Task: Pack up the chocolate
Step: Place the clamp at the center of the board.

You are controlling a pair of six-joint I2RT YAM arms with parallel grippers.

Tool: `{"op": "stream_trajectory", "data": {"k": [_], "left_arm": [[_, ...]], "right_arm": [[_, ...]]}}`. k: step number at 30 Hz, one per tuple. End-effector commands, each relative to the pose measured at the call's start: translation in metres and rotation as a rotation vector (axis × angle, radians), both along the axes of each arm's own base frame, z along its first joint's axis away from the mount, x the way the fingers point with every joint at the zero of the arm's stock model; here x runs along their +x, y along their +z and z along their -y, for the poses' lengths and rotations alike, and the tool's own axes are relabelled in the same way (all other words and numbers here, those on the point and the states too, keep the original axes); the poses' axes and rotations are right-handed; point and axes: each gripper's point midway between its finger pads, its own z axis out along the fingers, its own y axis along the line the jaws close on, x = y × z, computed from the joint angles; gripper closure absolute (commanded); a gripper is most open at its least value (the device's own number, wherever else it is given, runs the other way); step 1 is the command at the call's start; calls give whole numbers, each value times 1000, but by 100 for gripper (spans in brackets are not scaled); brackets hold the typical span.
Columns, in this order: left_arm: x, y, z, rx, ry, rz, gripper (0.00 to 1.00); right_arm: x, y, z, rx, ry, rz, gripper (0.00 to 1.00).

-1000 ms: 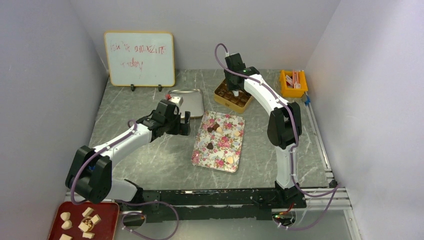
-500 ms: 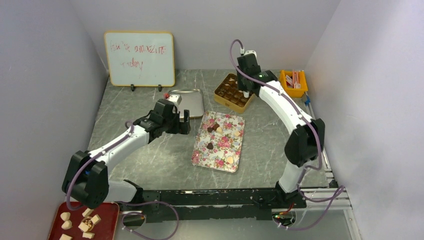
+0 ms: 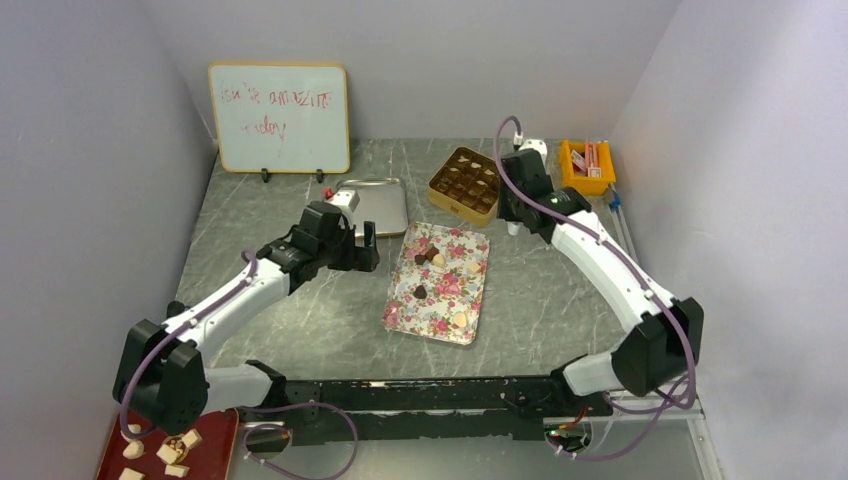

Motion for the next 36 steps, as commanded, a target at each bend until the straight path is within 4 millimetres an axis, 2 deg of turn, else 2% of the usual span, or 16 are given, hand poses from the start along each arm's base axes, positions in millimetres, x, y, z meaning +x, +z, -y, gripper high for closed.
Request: {"op": "stream_trajectory", "data": {"k": [1, 7, 18, 21, 26, 29, 36], "left_arm": [[-10, 7, 3, -29, -28, 8, 0], [-20, 5, 5, -52, -48, 0, 0], [-23, 15, -3, -15, -45, 20, 0], [-22, 10, -5, -3, -36, 16, 0], [-24, 8, -5, -8, -38, 14, 0], [-24, 9, -7, -5, -34, 21, 0], [-28, 6, -8, -20, -27, 20, 0]], "right_arm": [[-14, 18, 11, 56, -66, 84, 77], [-41, 13, 27, 57, -124, 65, 78], [-66, -32, 44, -15, -151, -29, 79], [-71, -43, 46, -13, -157, -44, 79], [-75, -53, 56, -79, -161, -61, 78], [-75, -66, 61, -126, -170, -94, 78], [-63, -91, 62, -175, -177, -121, 78]]}}
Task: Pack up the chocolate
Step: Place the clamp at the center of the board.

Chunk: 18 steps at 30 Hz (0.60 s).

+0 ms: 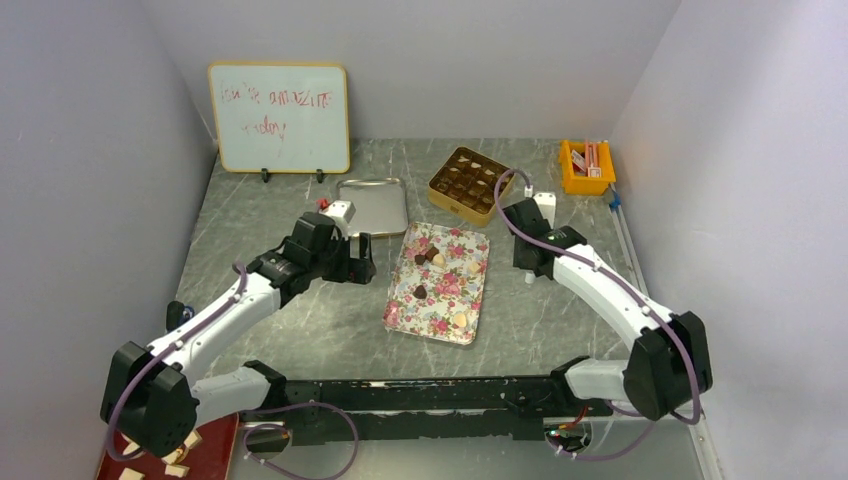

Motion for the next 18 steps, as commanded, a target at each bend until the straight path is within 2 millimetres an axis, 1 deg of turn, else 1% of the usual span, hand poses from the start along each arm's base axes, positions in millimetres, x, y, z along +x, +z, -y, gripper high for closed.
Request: {"op": "stream_trajectory", "data": {"k": [1, 7, 12, 18], "left_arm": [[-1, 8, 0, -15, 0, 35, 0], [-4, 8, -3, -15, 4, 36, 0], [-5, 9, -4, -16, 8, 41, 0], [-6, 10, -6, -16, 14, 43, 0]], "right_arm": [[19, -3, 4, -49, -20, 51, 78], [31, -24, 6, -90, -32, 30, 78], [43, -35, 6, -89, -30, 41, 78], [43, -54, 11, -103, -28, -13, 78]]}}
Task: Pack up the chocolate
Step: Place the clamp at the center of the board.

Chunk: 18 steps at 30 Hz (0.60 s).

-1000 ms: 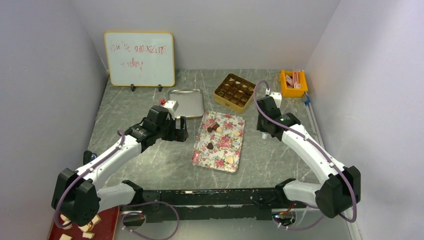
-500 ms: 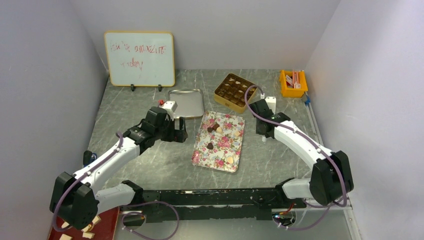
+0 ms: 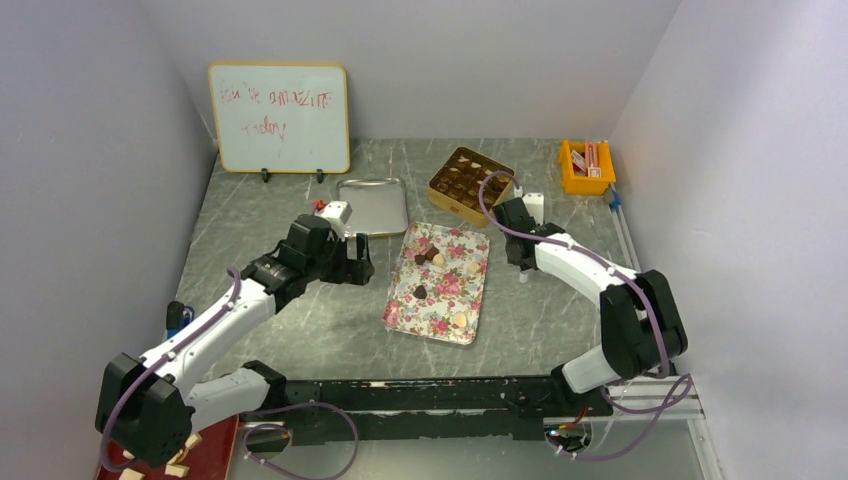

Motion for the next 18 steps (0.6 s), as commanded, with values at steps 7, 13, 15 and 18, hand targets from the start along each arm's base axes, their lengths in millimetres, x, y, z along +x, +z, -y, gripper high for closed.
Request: {"op": "stream_trajectory", "data": {"k": [7, 13, 15, 18], "left_arm": [[0, -1, -1, -6, 12, 8, 0], [2, -3, 1, -7, 9, 5, 0], [3, -3, 2, -8, 8, 7, 0], [4, -4, 3, -10, 8, 4, 0]], "right_arm": [[-8, -31, 15, -52, -33, -97, 77], [-13, -36, 17, -36, -53, -120, 75], [-15, -39, 17, -42, -62, -147, 73], [-17, -46, 16, -40, -65, -187, 71]]}}
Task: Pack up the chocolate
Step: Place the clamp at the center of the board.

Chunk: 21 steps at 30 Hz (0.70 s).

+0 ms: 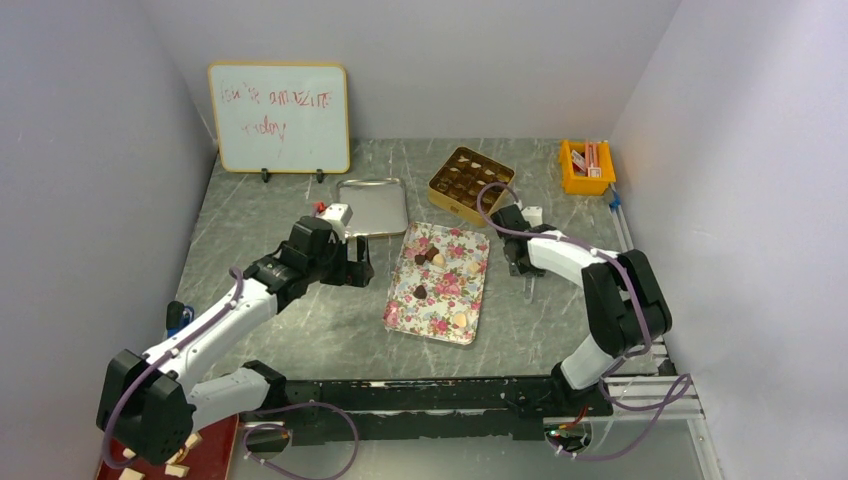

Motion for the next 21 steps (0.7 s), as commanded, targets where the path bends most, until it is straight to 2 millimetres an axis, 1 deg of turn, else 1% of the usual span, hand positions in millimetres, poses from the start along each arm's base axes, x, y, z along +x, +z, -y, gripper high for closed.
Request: {"op": "stream_trajectory", "data": {"k": [1, 6, 8, 9, 11, 12, 13, 21], "left_arm": [[6, 4, 5, -21, 2, 21, 0], [6, 2, 4, -14, 4, 21, 0], [6, 2, 4, -13, 4, 22, 0], [6, 2, 4, -12, 4, 21, 0], [6, 2, 4, -12, 4, 20, 0], [6, 2, 4, -12, 4, 19, 0], [7, 2, 4, -12, 5, 21, 0], [7, 2, 4, -14, 4, 19, 0]], "right_arm": [[-4, -7, 0, 1, -33, -55, 70], [-5, -11, -1, 8, -39, -74, 66], [-5, -11, -1, 7, -45, -73, 55], [-4, -11, -1, 7, -47, -74, 52], [-3, -9, -2, 9, -49, -71, 51], [-2, -8, -2, 10, -50, -68, 47], [0, -6, -3, 13, -51, -61, 45], [13, 14, -6, 22, -48, -13, 43]]}}
